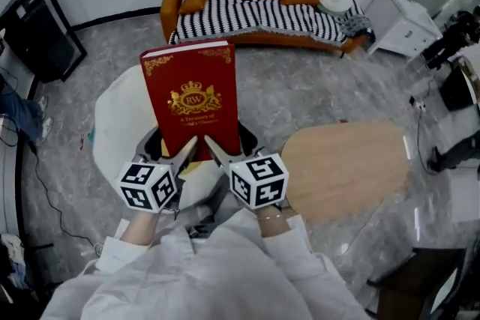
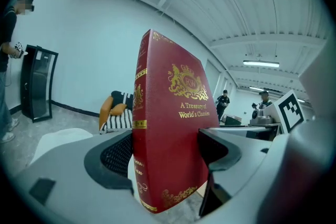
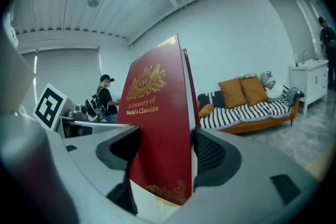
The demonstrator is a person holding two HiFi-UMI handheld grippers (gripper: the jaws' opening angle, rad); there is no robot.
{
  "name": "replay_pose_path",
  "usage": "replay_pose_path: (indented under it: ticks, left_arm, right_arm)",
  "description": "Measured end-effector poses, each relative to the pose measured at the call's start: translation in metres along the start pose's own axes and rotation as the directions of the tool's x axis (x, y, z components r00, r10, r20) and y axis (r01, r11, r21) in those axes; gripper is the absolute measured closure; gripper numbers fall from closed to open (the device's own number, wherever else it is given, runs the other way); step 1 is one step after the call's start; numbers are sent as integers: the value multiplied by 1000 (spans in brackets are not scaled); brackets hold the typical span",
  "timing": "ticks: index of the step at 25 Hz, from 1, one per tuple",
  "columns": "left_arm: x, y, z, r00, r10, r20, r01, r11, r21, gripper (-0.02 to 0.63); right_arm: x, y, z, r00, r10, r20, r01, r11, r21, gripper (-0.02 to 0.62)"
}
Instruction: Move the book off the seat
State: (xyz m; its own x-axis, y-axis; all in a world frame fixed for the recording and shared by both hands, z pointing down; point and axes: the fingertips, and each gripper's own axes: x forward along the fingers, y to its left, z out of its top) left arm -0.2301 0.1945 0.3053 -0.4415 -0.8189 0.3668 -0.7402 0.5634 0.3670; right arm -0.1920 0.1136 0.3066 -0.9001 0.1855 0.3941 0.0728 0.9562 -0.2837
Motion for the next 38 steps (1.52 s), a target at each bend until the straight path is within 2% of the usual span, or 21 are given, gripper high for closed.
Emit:
replay_pose_path:
  ticks: [4, 10, 16, 20, 27, 34, 38]
  left_arm:
    - [34, -52, -5, 995, -97, -38, 98, 995, 26, 224]
    - [43, -60, -5, 968, -229, -104, 237, 969, 70, 224]
    - [88, -152, -17, 928, -336, -160, 354, 930, 102, 224]
    - [115, -209, -29, 892, -412, -189, 436, 893, 111, 224]
    - [153, -341, -72, 803, -534, -267, 580, 803, 139, 224]
    - [181, -420, -107, 729, -609, -313, 664, 740, 108, 224]
    - [186, -487, -130, 682, -644, -347, 712, 692, 116, 224]
  right_arm:
    - [-42, -46, 1, 995, -103, 12, 102, 995, 15, 267]
    - [-55, -48, -3, 971, -235, 36, 232, 970, 77, 267]
    - [-129, -117, -5, 934, -353, 52, 346, 932, 110, 267]
    - [-176, -157, -10, 899, -434, 63, 423, 896, 138, 267]
    - [-291, -233, -42, 819, -571, 50, 547, 805, 228, 267]
    - [-359, -283, -65, 752, -658, 27, 631, 732, 256, 267]
    - [-422, -309, -83, 719, -695, 22, 663, 695, 279, 267]
